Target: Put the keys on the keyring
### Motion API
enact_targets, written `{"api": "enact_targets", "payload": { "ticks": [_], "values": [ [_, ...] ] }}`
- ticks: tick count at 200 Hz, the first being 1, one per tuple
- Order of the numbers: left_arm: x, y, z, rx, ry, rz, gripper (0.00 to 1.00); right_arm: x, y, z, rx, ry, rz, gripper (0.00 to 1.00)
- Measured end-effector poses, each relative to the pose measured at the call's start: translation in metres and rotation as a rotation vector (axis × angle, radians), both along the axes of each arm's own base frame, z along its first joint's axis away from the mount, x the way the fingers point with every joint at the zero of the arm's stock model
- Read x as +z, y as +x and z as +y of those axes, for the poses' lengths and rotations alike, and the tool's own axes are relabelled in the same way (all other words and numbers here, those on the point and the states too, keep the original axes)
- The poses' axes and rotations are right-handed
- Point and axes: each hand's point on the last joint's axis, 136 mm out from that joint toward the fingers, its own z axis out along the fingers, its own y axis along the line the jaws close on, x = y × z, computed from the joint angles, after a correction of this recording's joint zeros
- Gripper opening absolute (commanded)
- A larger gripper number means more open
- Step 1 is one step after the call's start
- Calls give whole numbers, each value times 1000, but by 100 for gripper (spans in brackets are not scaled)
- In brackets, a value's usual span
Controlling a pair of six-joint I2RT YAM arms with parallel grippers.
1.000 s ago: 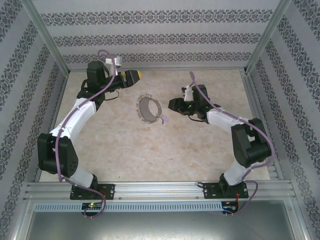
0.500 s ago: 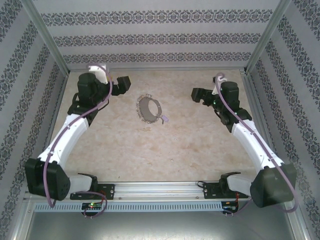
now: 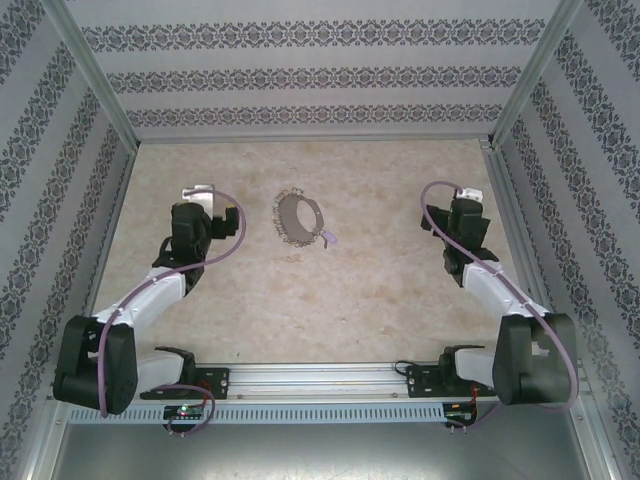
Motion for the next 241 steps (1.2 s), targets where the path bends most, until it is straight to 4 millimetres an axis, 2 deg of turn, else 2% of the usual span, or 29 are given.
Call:
{"api": "enact_targets", "payload": {
  "ticks": [25,35,49,69,92,129,185,241],
  "values": [
    [-40,-5,10,40,45,52,100,-34,-5,-5,-6,-37,32,98],
    [-56,-6,15,54,60,73,100,-42,-6,-6,1,-40,41,98],
    [-75,-7,21,76,71,86,100,-40,-3,-5,19,-31,17,98],
    [-95,-10,26,90,77,117,100,-26,7,0,77,-11,-63,98],
    [-87,-5,32,105,67,74,100,-21,7,12,152,2,-158,98],
    [-80,1,31,86,44,44,100,-65,-1,34,257,14,-110,98],
    [-67,17,35,57,-8,20,100,-35,21,38,290,15,-199,98],
    [-72,16,32,39,-26,39,100,-34,22,49,309,-27,-198,98]
  ]
}}
